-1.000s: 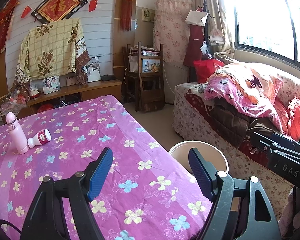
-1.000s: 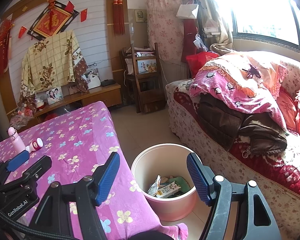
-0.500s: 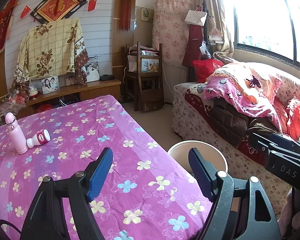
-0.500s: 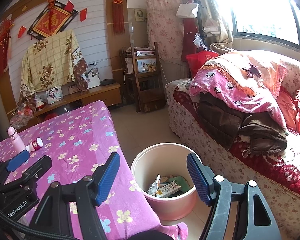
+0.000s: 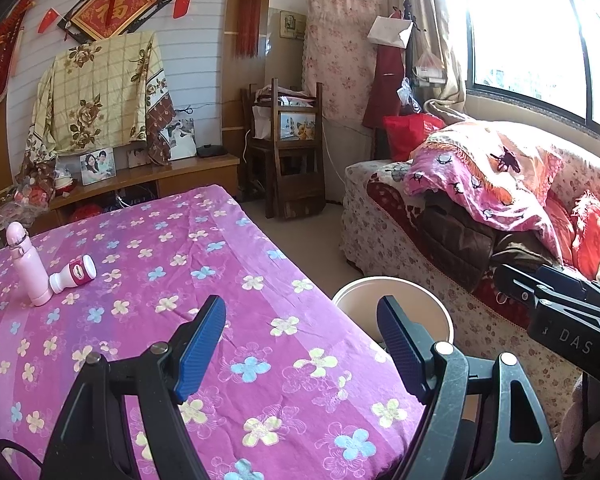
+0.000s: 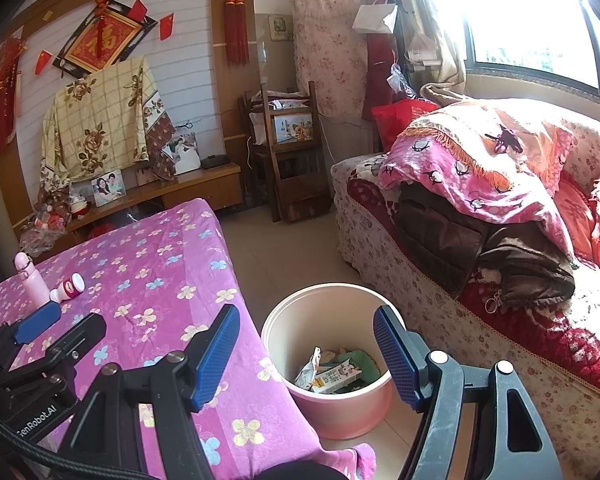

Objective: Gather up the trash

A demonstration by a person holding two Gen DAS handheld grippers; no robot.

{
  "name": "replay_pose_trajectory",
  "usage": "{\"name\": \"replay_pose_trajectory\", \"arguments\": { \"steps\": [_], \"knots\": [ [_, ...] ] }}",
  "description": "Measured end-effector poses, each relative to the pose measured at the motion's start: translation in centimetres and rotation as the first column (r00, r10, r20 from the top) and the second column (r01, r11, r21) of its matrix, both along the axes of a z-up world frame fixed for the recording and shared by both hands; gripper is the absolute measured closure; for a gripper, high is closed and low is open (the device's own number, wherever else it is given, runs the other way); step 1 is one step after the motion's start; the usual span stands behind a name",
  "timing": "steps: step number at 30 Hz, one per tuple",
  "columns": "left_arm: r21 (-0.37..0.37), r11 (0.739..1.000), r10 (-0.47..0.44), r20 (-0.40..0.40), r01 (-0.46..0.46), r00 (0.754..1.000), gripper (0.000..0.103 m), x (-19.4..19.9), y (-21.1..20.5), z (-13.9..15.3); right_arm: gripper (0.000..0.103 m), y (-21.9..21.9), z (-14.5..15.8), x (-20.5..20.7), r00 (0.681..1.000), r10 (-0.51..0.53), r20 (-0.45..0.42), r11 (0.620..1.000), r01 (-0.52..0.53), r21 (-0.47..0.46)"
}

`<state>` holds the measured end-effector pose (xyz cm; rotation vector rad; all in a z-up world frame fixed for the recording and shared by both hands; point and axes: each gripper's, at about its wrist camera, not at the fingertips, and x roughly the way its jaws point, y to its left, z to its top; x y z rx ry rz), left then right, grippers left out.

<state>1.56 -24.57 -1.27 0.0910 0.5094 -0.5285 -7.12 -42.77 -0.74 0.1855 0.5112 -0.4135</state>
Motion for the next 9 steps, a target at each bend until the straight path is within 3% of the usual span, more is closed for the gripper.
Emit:
{"name": "replay_pose_trajectory", "arguments": {
  "steps": [9],
  "knots": [
    [-0.008, 1.000, 0.003, -0.048, -0.003, 0.999, 0.025, 1.0, 1.0, -0.9, 0.030, 0.1, -0.4, 0.7, 1.000, 0.013, -0.023, 1.000, -0.013, 0.003]
  ]
}}
